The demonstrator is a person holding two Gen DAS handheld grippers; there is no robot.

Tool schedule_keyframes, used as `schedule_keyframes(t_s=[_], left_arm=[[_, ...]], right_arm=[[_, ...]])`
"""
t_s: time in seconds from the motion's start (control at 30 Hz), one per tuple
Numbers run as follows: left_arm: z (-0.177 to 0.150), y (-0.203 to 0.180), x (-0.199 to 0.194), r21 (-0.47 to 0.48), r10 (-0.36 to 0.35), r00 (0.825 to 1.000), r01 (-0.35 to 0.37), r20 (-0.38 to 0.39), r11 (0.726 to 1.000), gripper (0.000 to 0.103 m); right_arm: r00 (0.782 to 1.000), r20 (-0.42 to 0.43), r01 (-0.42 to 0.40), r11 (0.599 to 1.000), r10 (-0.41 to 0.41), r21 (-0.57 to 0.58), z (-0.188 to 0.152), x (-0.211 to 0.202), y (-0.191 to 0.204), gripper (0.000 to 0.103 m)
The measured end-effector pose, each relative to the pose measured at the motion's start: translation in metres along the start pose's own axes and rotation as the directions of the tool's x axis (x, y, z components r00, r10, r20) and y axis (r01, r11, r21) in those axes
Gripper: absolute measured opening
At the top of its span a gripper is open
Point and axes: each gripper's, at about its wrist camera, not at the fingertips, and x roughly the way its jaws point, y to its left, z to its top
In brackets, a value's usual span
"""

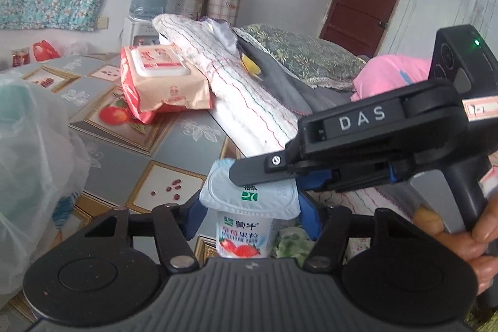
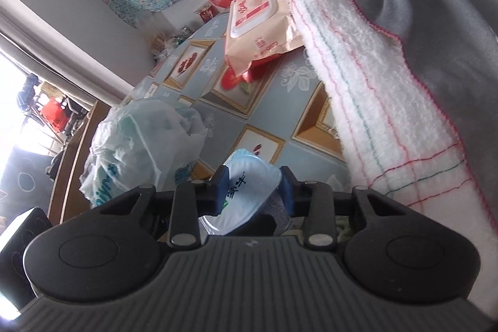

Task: Organize soft objects
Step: 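Carry the yogurt cup with the right tool into the box and release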

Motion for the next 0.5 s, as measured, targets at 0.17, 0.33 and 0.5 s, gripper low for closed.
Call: schedule_keyframes(t_s=[0.17, 0.33, 0.5], left_arm=[[0.005, -0.003, -0.024, 0.005, 0.008, 0.999, -0.008, 0.048, 1.0, 0.063], [0.013, -0.009, -0.065, 0.004, 0.03, 0.992, -0.031, 0.124, 1.0, 0.063], [0.016, -0.01, -0.126, -0.015, 0.072, 0.972, -0.071, 0.224, 0.997, 0.061]], right_arm=[[0.999, 0.034, -0.027, 0.999, 0.028, -0.028, -0.002, -0.015, 0.017, 0.032], [0.995, 0.076, -0.065, 0.995, 0.071, -0.081, -0.008, -0.04, 0.048, 0.032], [0.984, 0.095, -0.134, 0.979, 0.15, -0.152, -0.018, -0.064, 0.093, 0.033]])
